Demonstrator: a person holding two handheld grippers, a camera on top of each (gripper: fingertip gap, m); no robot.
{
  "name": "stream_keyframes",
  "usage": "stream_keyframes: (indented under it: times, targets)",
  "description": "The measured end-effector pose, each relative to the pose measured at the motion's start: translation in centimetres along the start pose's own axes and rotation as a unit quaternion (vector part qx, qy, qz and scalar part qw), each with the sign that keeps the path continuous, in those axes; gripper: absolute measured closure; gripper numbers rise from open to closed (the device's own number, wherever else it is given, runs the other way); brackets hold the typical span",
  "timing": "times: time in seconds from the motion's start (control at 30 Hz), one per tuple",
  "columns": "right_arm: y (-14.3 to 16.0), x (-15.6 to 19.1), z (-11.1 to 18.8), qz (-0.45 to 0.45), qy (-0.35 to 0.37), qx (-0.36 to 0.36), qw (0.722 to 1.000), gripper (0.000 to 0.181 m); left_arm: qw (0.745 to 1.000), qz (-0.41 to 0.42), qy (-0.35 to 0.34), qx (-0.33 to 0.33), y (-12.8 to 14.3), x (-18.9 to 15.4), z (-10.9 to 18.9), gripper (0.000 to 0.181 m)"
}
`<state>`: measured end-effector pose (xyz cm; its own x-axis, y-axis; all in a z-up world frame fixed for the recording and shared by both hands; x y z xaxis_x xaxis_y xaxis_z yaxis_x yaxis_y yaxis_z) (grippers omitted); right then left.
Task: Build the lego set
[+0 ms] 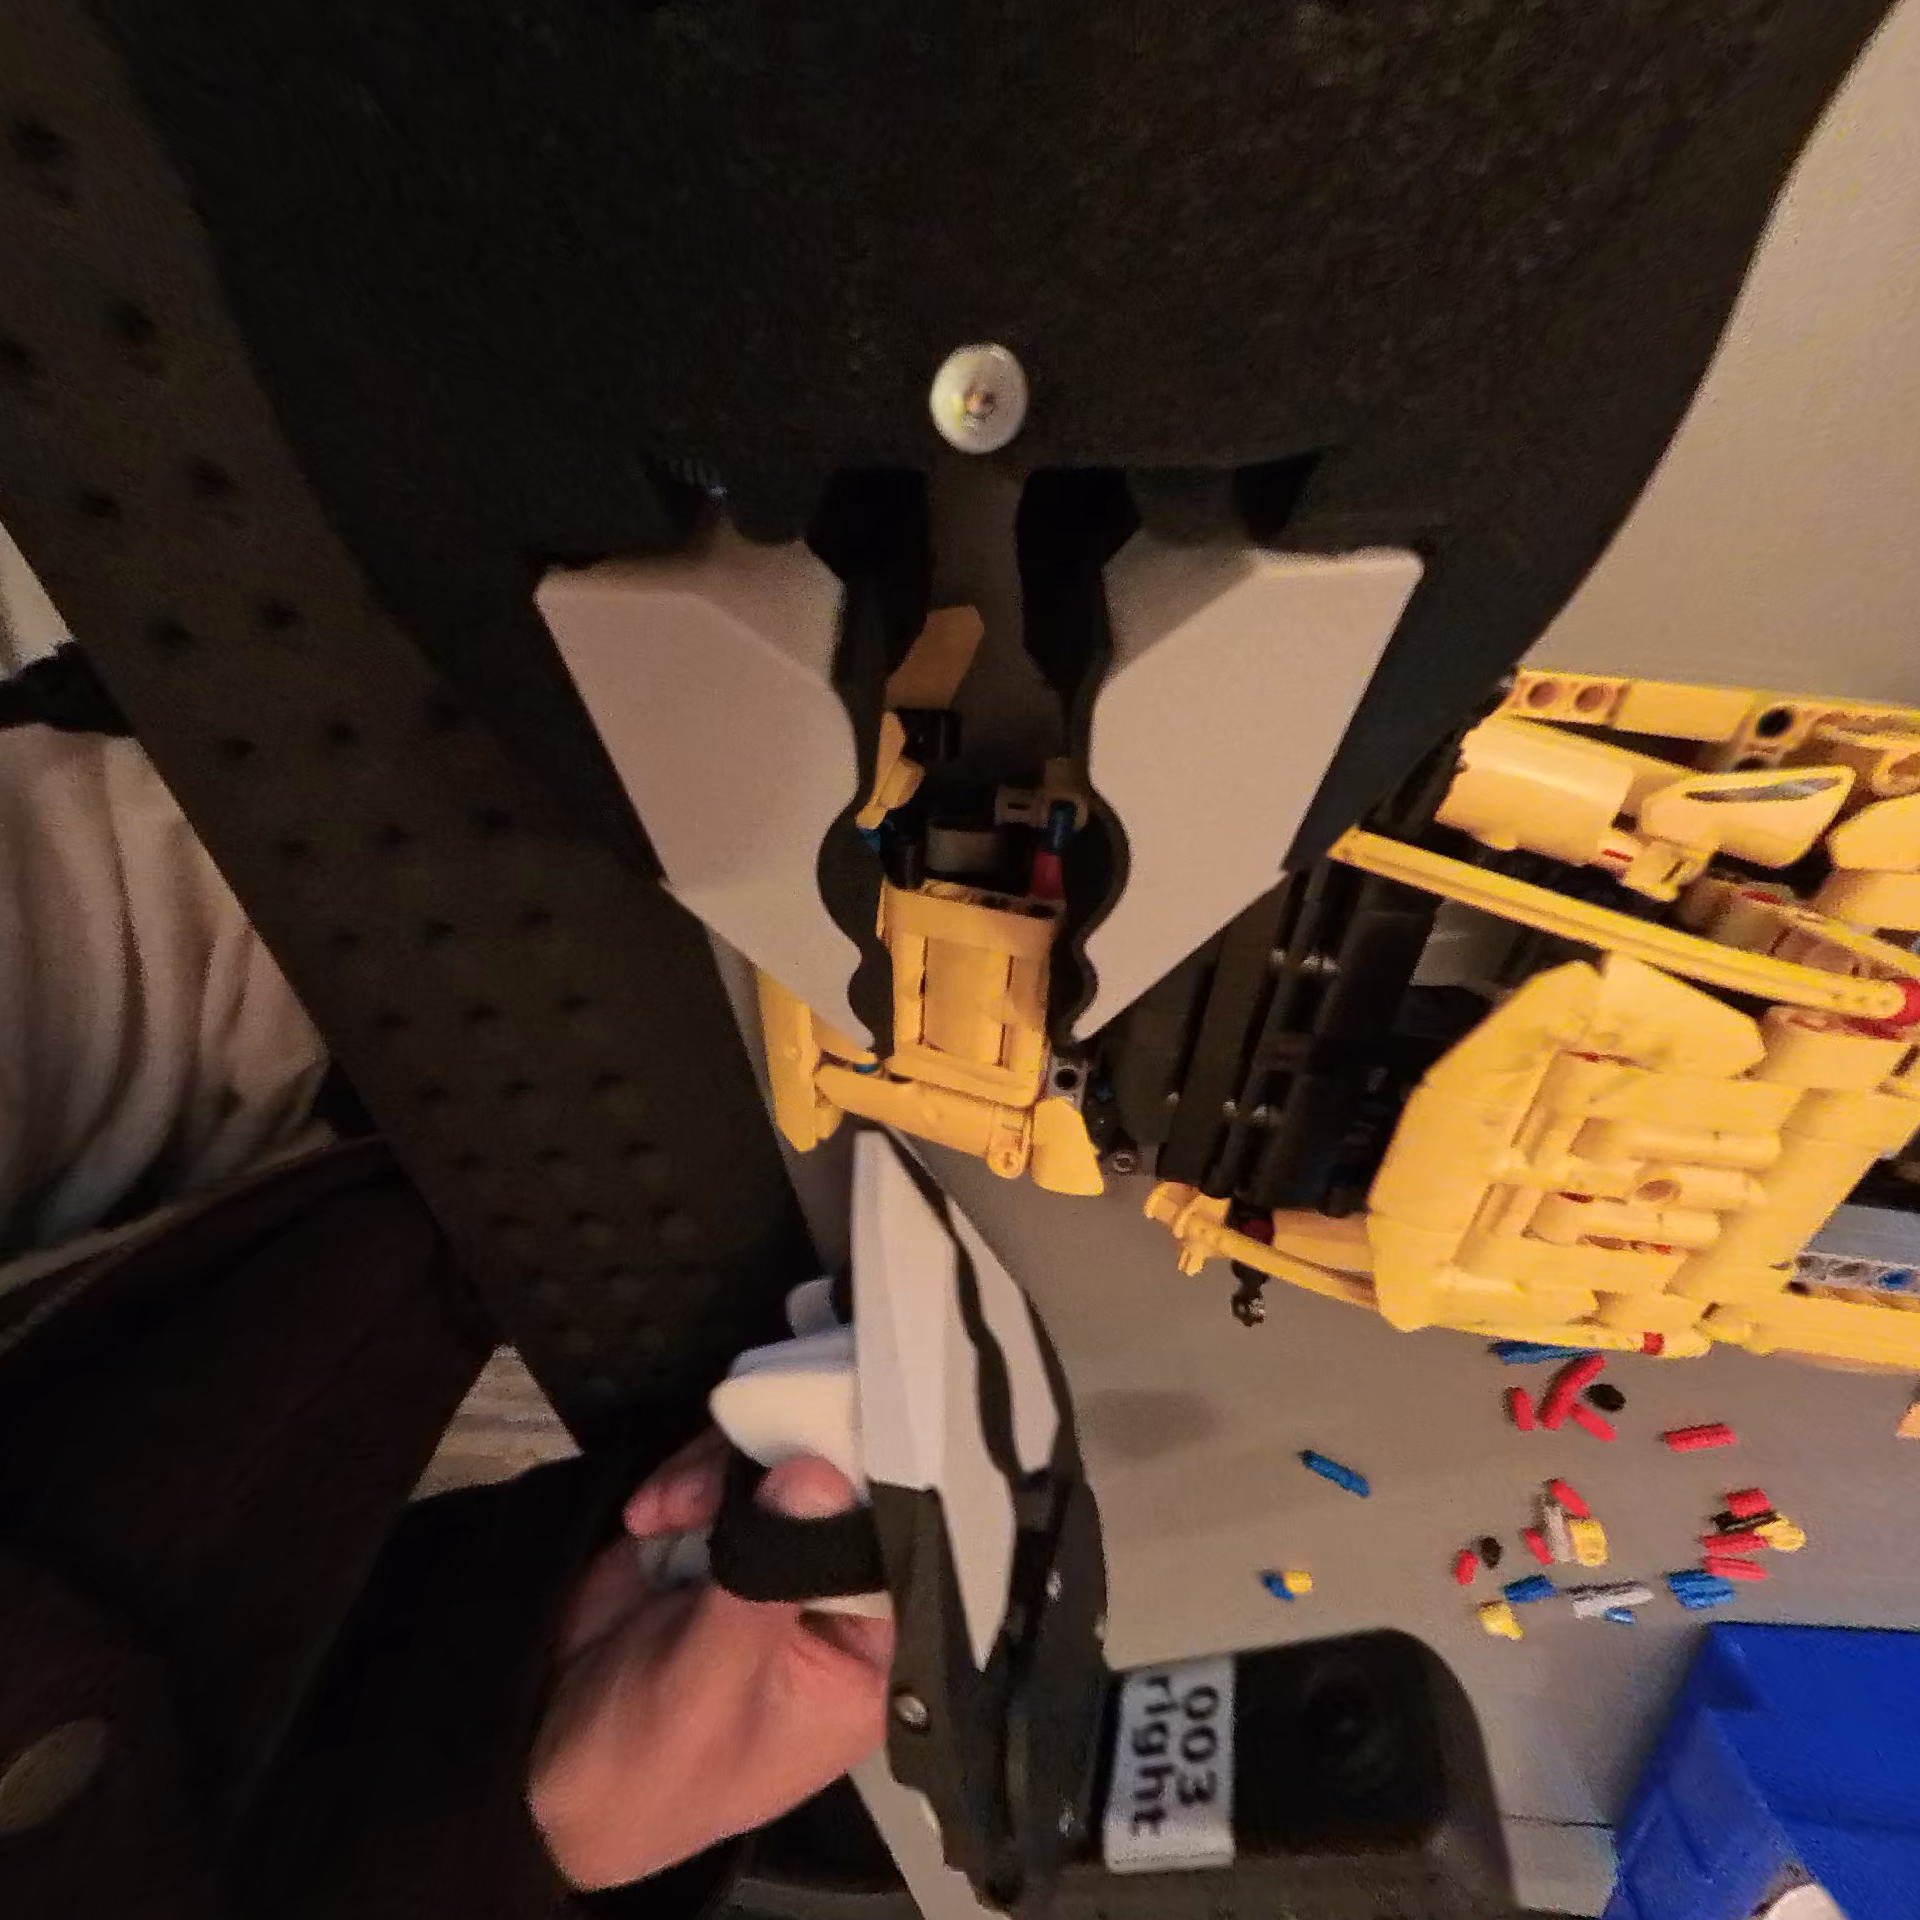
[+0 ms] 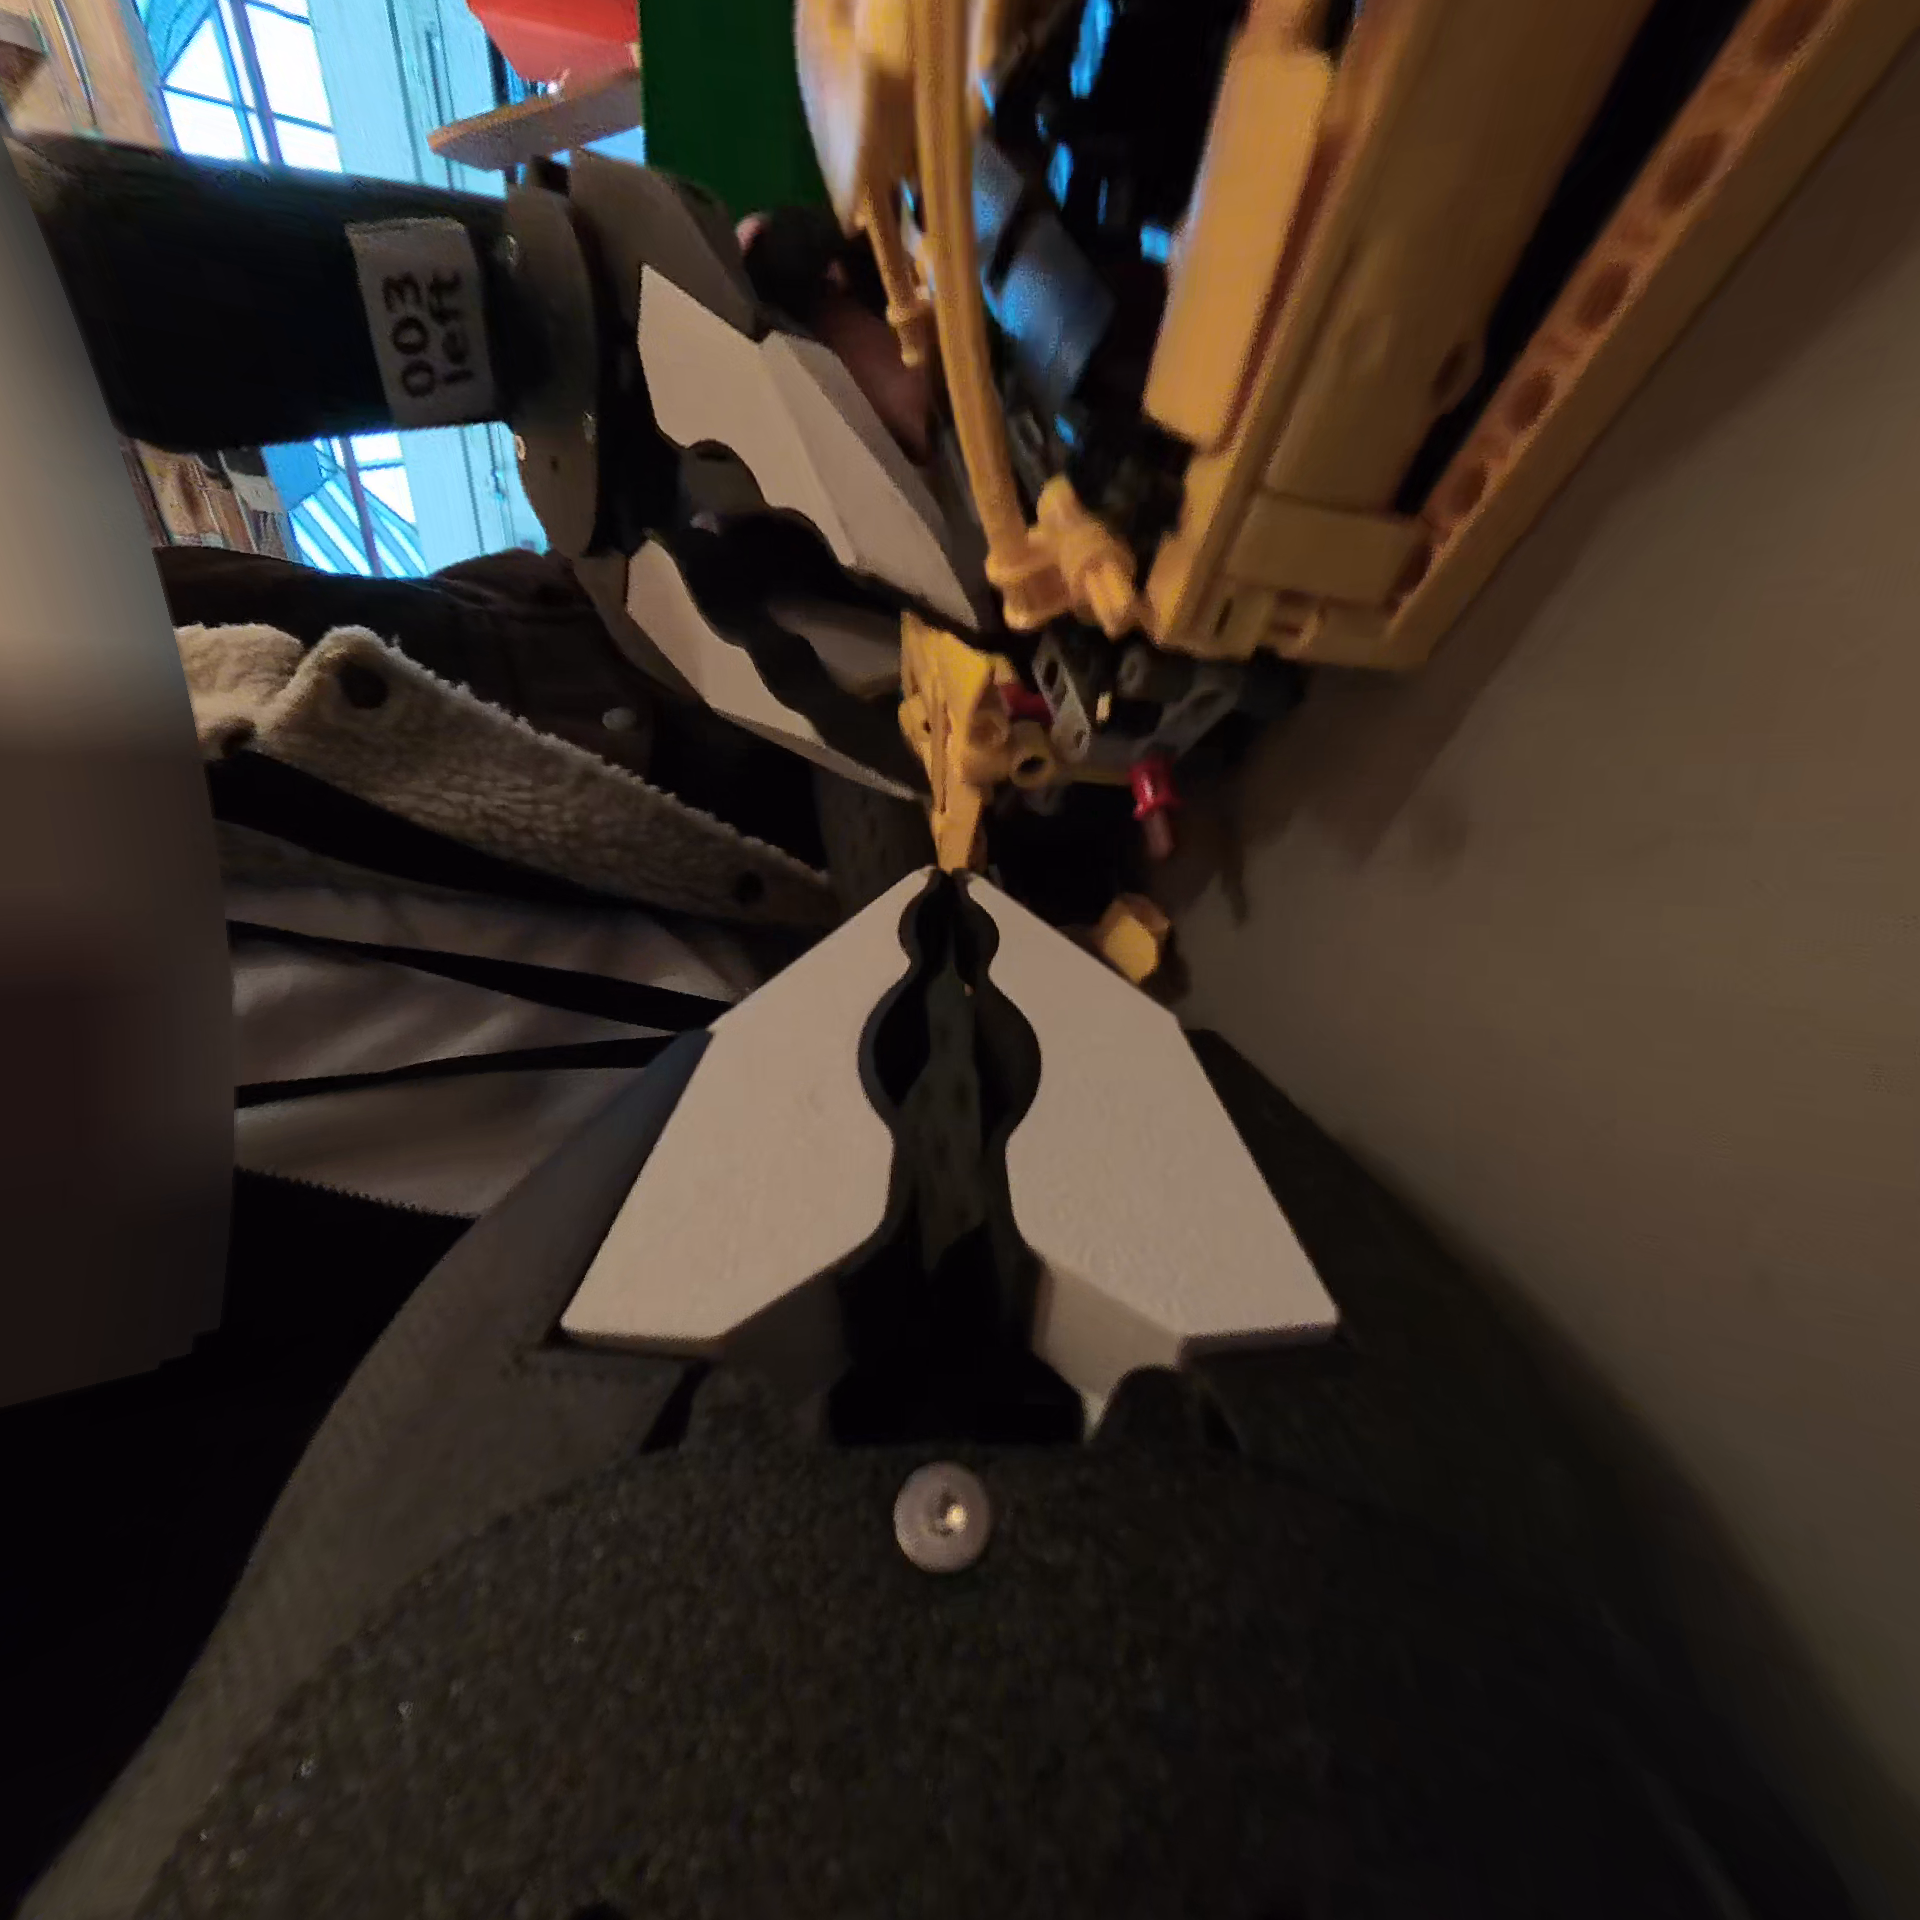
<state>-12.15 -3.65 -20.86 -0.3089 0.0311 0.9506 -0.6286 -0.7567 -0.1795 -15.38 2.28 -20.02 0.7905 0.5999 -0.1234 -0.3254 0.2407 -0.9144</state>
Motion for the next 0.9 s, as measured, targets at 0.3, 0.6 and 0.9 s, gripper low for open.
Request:
stream_keyframes:
  times: [0.3, 0.6, 0.9]
  targets:
    - [0.0, 0.6, 0.5, -0.015, -0.021, -0.043, 0.999, 0.174, 0.999, -0.038, 0.038, -0.004, 0.1, -1.1, 0.7, 0.137]
    - [1.0, 0.8, -0.5, 0.056, 0.096, -0.113, 0.987, 0.171, 0.991, -0.121, 0.035, 0.032, 1.0, -1.3, 1.7, 0.129]
    - [1.3, 0.5, -0.8, 0.009, 0.09, -0.158, 0.983, 0.175, 0.993, -0.113, 0.033, 0.009, 0.9, -1.2, 1.1, 0.133]
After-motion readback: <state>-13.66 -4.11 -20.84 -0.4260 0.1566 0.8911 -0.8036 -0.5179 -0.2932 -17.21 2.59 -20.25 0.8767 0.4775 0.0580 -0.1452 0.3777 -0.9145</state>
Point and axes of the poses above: each gripper's, where its closed fingertips meet, z back along the fingers, y out of its underside, x = y × z across the jaws, the point moved 3 cm from there along z, back along the fingers, and after that the axes turned 5 degrees about -x, right-handed, at the moved point
